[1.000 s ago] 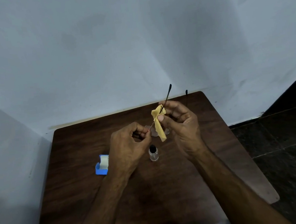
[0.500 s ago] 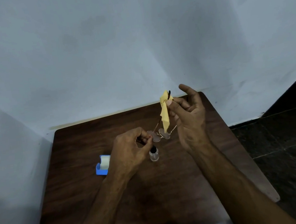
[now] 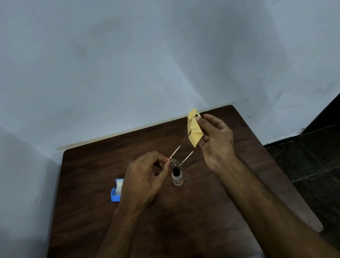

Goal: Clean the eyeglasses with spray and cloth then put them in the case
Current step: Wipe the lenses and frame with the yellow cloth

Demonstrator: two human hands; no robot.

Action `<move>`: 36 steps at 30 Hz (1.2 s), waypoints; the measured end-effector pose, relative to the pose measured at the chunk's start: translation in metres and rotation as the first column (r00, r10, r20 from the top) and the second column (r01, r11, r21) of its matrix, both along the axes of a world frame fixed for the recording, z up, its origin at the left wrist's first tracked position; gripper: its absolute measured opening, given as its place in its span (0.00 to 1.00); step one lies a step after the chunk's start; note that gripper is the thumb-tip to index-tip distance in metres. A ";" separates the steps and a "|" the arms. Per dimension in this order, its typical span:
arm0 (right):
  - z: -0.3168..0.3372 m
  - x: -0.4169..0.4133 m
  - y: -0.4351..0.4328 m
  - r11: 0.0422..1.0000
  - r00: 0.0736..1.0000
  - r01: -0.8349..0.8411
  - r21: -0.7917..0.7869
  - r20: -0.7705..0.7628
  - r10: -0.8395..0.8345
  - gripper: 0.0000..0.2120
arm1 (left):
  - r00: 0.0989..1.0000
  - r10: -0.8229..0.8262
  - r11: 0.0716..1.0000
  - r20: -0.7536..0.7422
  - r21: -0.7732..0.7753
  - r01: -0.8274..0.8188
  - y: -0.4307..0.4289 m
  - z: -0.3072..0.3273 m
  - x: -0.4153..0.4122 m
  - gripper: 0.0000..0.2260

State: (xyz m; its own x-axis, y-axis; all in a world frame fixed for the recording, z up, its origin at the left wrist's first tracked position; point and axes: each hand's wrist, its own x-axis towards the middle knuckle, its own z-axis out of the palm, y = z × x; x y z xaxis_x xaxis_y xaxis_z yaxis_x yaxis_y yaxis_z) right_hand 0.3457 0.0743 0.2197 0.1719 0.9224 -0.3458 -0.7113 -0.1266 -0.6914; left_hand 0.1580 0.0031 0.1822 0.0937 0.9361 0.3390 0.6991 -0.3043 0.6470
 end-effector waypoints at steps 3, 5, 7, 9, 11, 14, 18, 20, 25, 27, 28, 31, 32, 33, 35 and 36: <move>-0.006 -0.004 -0.006 0.998 0.987 -0.058 0.017 0.153 0.054 0.25 | 0.998 0.065 0.998 0.026 0.011 -0.065 0.001 0.000 0.003 0.03; -0.012 -0.010 -0.017 0.993 0.963 -0.118 0.033 0.249 0.106 0.28 | 0.994 0.085 0.996 0.062 0.014 -0.087 0.003 0.002 0.006 0.03; -0.019 -0.019 -0.028 0.986 0.942 -0.164 0.039 0.304 0.145 0.30 | 0.990 0.094 0.995 0.109 0.024 -0.097 0.005 0.006 0.011 0.03; -0.025 -0.027 -0.035 0.980 0.927 -0.195 0.047 0.335 0.169 0.31 | 0.986 0.113 0.992 0.122 0.038 -0.119 0.009 0.008 0.013 0.05; -0.026 -0.031 -0.039 0.979 0.918 -0.200 0.049 0.358 0.170 0.31 | 0.985 0.124 0.991 0.122 0.035 -0.129 0.012 0.009 0.014 0.07; -0.021 -0.031 -0.038 0.975 0.897 -0.211 0.066 0.410 0.166 0.33 | 0.982 0.116 0.992 0.152 0.039 -0.124 0.011 0.008 0.014 0.08; -0.023 -0.024 -0.031 0.957 0.829 -0.262 0.125 0.537 0.157 0.37 | 0.971 0.125 0.992 0.202 0.006 -0.129 0.009 0.015 0.016 0.06; -0.021 -0.022 -0.027 0.947 0.803 -0.284 0.152 0.577 0.149 0.39 | 0.967 0.167 0.983 0.194 0.042 -0.178 0.012 0.024 0.017 0.10; -0.014 -0.020 -0.020 0.899 0.718 -0.384 0.212 0.680 0.147 0.42 | 0.961 0.225 0.961 0.158 0.125 -0.246 0.036 0.049 0.021 0.13; -0.013 -0.018 -0.018 0.873 0.676 -0.431 0.227 0.722 0.145 0.43 | 0.975 0.193 0.977 0.110 0.074 -0.201 0.049 0.055 0.021 0.12; -0.012 -0.017 -0.017 0.863 0.657 -0.447 0.235 0.741 0.139 0.43 | 0.980 0.163 0.985 0.116 0.038 -0.168 0.055 0.057 0.021 0.10; -0.011 -0.014 -0.017 0.843 0.604 -0.469 0.265 0.792 0.087 0.45 | 0.979 0.110 0.994 0.173 -0.006 -0.111 0.068 0.059 0.019 0.05; -0.011 -0.013 -0.017 0.841 0.581 -0.471 0.268 0.811 0.066 0.46 | 0.976 0.106 0.994 0.192 -0.008 -0.106 0.069 0.060 0.019 0.04; -0.013 -0.012 -0.018 0.840 0.556 -0.473 0.264 0.829 0.053 0.46 | 0.971 0.110 0.994 0.212 -0.012 -0.110 0.070 0.059 0.018 0.04; -0.017 -0.009 -0.021 0.839 0.503 -0.488 0.240 0.863 0.046 0.48 | 0.960 0.140 0.990 0.242 -0.012 -0.142 0.070 0.058 0.019 0.05; -0.020 -0.008 -0.022 0.837 0.481 -0.498 0.227 0.875 0.049 0.49 | 0.955 0.157 0.987 0.253 -0.007 -0.160 0.070 0.057 0.019 0.05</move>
